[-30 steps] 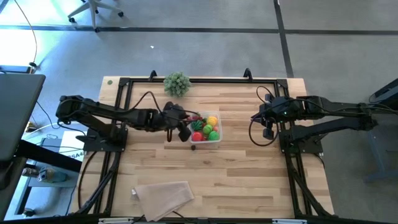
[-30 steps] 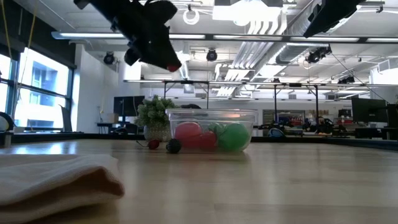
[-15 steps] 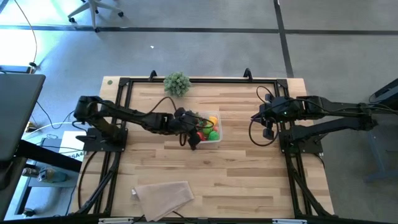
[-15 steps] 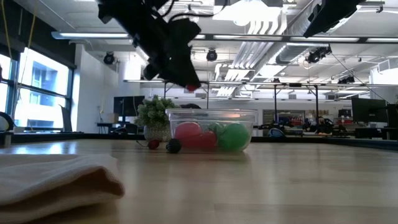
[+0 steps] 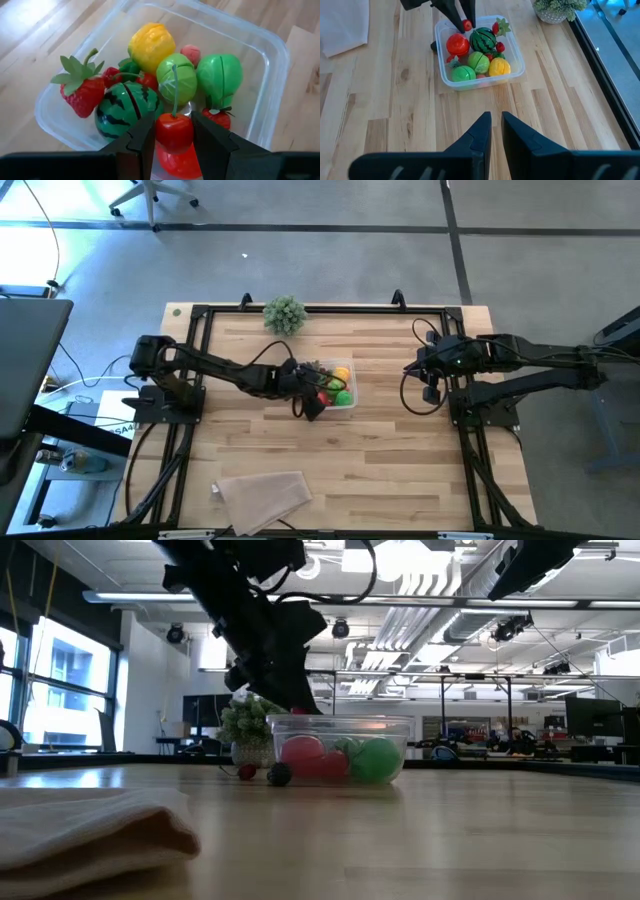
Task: Pick and placing Produce into tupperware
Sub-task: Put the left red cherry into the transparent bin
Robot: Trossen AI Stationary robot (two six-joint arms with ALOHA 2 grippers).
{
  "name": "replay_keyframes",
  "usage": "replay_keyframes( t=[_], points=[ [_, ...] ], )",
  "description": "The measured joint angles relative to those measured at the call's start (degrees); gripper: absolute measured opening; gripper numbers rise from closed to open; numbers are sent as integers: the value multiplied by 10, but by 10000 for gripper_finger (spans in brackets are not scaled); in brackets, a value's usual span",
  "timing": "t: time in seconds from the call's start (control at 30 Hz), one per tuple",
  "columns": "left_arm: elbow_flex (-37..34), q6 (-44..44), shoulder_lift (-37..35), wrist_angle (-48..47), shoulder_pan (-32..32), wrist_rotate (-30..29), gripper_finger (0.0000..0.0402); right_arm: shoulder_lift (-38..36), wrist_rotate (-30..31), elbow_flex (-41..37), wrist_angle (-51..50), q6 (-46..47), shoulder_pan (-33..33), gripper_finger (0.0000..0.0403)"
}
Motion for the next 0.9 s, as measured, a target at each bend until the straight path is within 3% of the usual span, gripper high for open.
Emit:
replay_keyframes(
  t=[0.9],
  points=[
    [0,-13,20,2,0,22,131,0,0,0,0,0,0,34]
  ],
)
